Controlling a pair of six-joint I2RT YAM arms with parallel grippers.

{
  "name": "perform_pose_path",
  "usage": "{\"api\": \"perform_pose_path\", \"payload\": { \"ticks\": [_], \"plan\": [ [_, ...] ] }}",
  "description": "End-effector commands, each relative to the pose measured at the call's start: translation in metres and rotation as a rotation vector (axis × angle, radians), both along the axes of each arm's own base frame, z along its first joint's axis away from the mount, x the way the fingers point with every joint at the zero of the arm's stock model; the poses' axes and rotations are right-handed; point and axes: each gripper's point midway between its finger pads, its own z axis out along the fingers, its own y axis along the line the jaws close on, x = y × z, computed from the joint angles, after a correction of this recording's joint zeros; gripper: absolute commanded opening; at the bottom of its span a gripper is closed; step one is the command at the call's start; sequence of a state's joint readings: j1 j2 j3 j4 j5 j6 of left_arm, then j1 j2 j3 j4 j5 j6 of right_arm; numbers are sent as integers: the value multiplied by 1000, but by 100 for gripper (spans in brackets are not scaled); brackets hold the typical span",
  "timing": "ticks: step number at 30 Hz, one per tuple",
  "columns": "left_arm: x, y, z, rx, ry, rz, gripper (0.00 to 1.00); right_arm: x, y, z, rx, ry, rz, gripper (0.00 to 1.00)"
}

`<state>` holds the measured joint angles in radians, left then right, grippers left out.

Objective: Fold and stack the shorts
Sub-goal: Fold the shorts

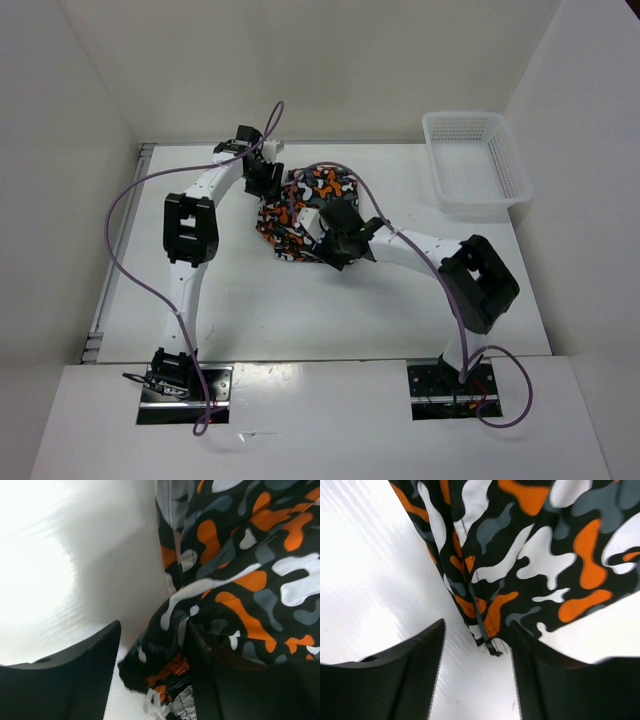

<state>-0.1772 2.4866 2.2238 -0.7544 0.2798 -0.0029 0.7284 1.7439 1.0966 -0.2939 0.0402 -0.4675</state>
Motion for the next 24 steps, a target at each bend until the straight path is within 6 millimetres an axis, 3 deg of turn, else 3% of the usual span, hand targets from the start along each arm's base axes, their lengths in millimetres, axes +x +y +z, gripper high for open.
{"api": "perform_pose_path", "payload": {
  "ticks": [1,3,4,6,7,10,11,12,16,17,20,24],
  "plan": [
    [2,14,39,-4,-62,24,64,3,18,64,127,-22,1,65],
    [0,20,51,-7,-78,33,71,5,22,99,232,-5,-24,75],
    [0,18,75,-22,-123,29,82,13,17,111,294,19,-47,84],
    [-5,25,89,-24,-143,39,97,29,12,144,415,30,-124,89],
    [-7,25,114,-32,-194,39,100,44,-4,153,453,27,-189,89],
    [-26,24,133,-53,-202,26,100,72,-24,151,523,52,-335,89],
    [-35,20,131,-72,-186,12,100,84,-41,144,521,52,-395,89],
    [-43,20,125,-79,-160,6,100,87,-48,131,513,77,-441,87],
    [-104,11,65,-81,51,-27,100,85,-67,90,453,125,-526,84],
    [-123,14,40,-71,123,-24,100,78,-69,78,435,149,-533,83],
    [-142,10,15,-84,162,-40,100,62,-64,51,402,210,-521,83],
    [-144,4,5,-91,166,-55,100,54,-63,25,360,242,-555,79]
  ]
}}
